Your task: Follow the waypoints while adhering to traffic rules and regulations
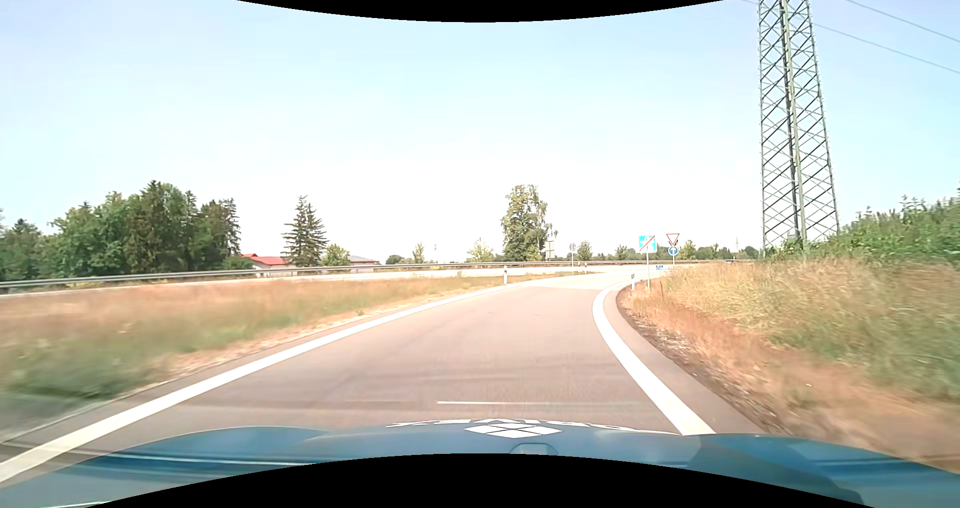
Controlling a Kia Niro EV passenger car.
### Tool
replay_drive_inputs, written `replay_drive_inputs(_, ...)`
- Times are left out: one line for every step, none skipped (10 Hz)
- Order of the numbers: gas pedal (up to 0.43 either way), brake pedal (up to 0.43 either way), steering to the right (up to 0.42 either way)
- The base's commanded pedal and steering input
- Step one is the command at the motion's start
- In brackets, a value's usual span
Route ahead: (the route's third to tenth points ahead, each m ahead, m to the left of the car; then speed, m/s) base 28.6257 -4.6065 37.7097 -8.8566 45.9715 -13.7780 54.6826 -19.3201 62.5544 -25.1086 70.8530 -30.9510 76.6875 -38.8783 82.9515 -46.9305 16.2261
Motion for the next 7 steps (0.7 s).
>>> replay_drive_inputs(0.0,0.0,0.064)
replay_drive_inputs(0.0,0.0,0.066)
replay_drive_inputs(0.0,0.0,0.067)
replay_drive_inputs(0.0,0.0,0.069)
replay_drive_inputs(0.0,0.0,0.072)
replay_drive_inputs(0.0,0.0,0.072)
replay_drive_inputs(0.059,0.0,0.072)
